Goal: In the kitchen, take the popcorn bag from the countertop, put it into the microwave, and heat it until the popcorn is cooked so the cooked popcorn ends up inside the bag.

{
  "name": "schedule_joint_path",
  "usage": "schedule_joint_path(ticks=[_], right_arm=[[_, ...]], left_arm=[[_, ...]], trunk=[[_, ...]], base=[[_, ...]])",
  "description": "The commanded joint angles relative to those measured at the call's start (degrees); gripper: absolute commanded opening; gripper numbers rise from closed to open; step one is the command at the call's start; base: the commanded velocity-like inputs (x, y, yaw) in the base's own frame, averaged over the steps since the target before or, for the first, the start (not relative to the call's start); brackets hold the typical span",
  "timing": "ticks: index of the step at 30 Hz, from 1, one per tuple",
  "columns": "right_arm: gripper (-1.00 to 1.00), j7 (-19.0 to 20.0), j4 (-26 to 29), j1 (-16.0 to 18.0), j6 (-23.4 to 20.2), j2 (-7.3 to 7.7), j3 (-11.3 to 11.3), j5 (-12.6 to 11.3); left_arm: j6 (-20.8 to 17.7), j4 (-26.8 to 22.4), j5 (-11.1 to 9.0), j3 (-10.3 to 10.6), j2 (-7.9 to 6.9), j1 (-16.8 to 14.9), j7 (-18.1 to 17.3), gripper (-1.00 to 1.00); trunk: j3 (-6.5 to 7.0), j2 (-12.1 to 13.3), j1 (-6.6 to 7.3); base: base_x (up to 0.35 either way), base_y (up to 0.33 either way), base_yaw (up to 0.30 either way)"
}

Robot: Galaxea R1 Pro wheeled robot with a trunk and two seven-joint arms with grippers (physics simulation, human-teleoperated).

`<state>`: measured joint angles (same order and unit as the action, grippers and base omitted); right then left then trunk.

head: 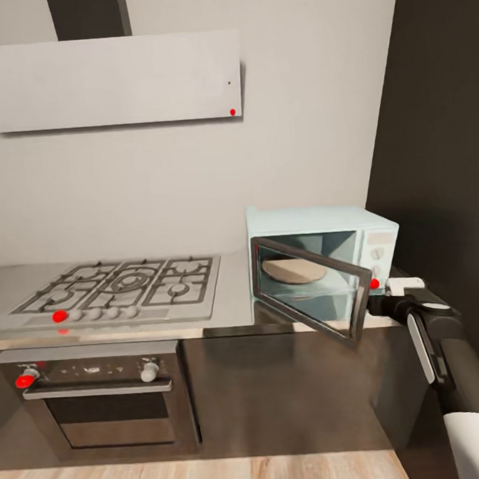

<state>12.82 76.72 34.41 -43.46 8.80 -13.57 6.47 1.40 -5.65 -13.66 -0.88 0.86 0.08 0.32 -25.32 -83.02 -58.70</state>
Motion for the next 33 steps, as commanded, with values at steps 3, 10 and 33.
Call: schedule_joint_path(ticks=[3, 10, 33], right_arm=[[1.0, 3.3, -0.1, 0.0, -0.2, -0.01, -0.1, 0.6], [1.0, 13.9, 0.0, 0.0, -0.7, 0.58, -0.1, 1.2], [1.0, 15.0, 0.0, 0.0, -1.0, 0.51, -0.1, 1.5]], left_arm=[[0.1, -0.1, -0.3, 0.0, 0.02, 0.0, 0.0, 1.0], [0.1, -0.1, -0.3, 0.0, 0.02, 0.0, 0.0, 1.0], [0.1, -0.1, -0.3, -0.1, -0.07, 0.0, -0.1, 1.0]], trunk=[[-0.05, 0.0, -0.01], [-0.05, 0.0, -0.01], [-0.05, 0.0, -0.01]], base=[[0.058, 0.0, 0.0], [0.006, 0.0, 0.0], [-0.158, 0.234, 0.0]])
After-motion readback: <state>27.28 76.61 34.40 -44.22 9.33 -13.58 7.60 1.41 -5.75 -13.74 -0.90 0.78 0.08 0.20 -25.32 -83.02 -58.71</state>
